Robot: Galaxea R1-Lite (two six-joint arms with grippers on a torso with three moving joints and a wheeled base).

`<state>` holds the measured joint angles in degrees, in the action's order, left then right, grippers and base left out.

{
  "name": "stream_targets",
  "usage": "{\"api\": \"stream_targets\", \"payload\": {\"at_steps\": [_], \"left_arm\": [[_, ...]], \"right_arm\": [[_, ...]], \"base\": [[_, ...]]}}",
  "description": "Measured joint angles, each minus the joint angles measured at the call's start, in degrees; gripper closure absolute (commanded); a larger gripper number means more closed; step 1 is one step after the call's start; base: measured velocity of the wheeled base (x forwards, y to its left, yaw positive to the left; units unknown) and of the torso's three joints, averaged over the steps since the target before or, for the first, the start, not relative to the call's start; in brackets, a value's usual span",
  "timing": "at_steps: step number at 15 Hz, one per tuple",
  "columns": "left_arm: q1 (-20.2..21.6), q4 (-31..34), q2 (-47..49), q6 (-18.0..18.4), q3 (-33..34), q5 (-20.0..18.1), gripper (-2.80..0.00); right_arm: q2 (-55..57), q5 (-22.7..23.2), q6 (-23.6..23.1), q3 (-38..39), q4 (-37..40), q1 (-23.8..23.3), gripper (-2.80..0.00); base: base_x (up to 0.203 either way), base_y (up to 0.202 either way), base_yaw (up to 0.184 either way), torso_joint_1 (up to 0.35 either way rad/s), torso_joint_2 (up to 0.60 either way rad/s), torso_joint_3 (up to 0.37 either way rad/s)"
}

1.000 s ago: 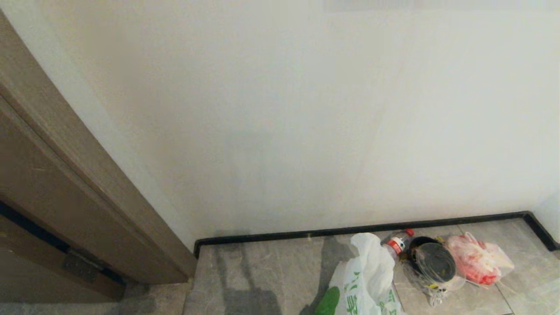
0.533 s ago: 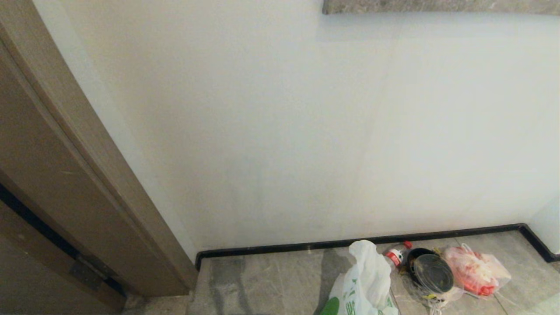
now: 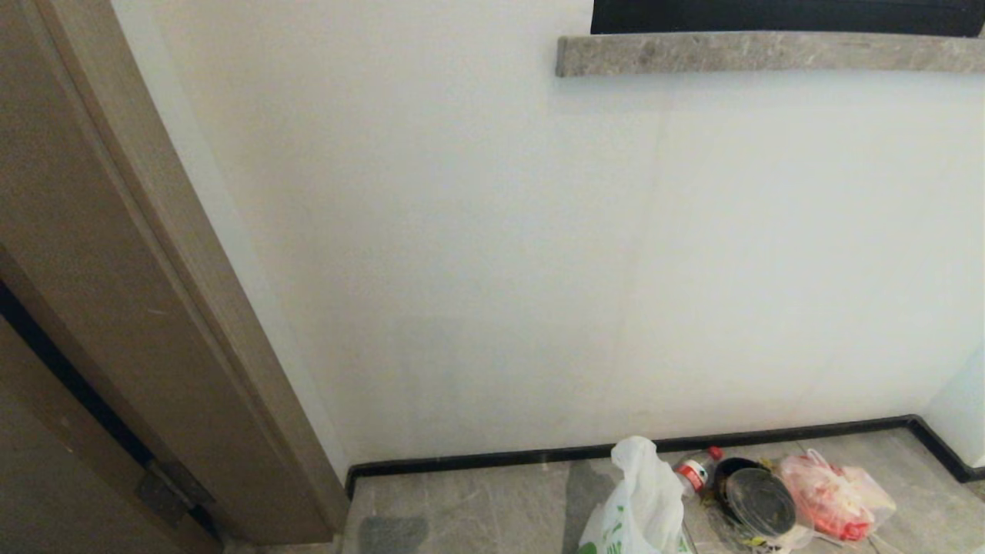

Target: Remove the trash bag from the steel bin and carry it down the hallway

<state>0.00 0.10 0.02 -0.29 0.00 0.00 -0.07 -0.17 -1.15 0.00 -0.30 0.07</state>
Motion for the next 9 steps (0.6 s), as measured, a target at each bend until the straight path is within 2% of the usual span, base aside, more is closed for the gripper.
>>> {"api": "stream_targets", "payload": {"at_steps": [9], "left_arm": [[0.0, 0.0, 0.0, 0.1, 0.0, 0.0, 0.00]], "right_arm": [[0.0, 0.1, -0.2, 0.0, 0.0, 0.0, 0.00]], "base": [[0.000, 0.000, 0.000, 0.000, 0.00, 0.003]]}}
